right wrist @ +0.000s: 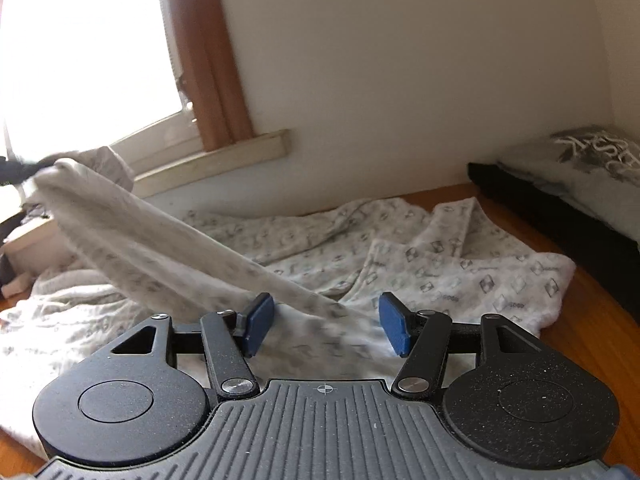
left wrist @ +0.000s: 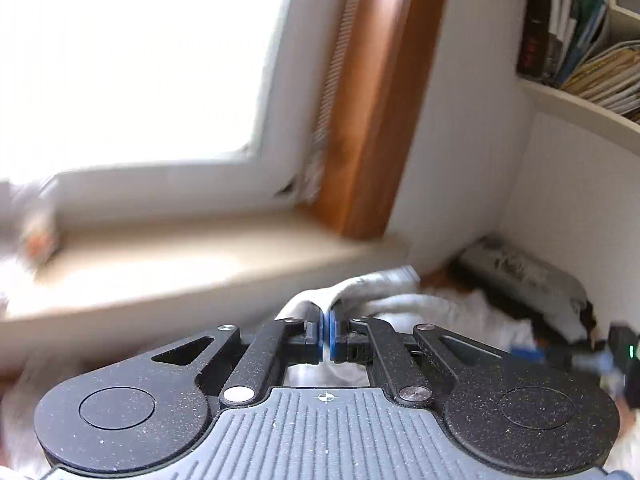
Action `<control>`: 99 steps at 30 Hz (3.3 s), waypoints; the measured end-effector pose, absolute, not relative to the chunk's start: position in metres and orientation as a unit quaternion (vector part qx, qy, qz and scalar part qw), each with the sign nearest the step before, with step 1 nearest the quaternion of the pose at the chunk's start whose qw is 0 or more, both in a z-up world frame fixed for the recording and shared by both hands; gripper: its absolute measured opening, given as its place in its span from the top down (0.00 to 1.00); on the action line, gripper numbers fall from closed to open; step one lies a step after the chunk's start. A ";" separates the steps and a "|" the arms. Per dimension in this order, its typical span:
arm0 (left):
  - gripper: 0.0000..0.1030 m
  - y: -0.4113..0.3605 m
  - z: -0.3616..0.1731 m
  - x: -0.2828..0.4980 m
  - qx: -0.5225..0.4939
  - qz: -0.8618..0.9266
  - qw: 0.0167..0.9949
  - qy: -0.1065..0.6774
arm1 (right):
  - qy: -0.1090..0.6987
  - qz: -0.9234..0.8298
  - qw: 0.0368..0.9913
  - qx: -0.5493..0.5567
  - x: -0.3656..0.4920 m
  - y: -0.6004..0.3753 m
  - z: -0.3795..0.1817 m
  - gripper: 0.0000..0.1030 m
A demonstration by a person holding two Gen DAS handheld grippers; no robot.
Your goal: Fold clothes
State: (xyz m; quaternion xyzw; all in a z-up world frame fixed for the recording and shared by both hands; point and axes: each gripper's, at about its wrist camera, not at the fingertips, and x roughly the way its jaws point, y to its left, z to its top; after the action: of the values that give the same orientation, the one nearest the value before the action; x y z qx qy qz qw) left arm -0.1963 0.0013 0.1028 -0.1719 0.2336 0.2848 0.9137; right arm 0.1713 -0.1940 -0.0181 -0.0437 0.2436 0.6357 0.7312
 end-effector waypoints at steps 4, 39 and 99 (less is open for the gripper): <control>0.91 -0.004 0.099 -0.274 -0.212 0.308 0.903 0.214 | 0.252 0.640 0.725 -0.041 0.174 -0.193 -0.018 0.34; 0.71 -0.030 0.068 -0.263 -0.141 0.296 0.911 0.249 | 0.260 0.640 0.722 -0.044 0.173 -0.191 -0.019 0.34; 0.93 0.066 0.064 -0.361 -0.238 0.354 0.871 0.242 | 0.200 0.846 0.416 -0.266 -0.076 -0.036 0.014 0.93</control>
State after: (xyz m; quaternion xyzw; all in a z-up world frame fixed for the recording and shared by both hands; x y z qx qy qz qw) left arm -0.3613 0.0656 0.0637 -0.2379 0.2422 0.3545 0.8713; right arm -0.0764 -0.0362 0.0138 -0.2662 0.1999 0.8463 0.4159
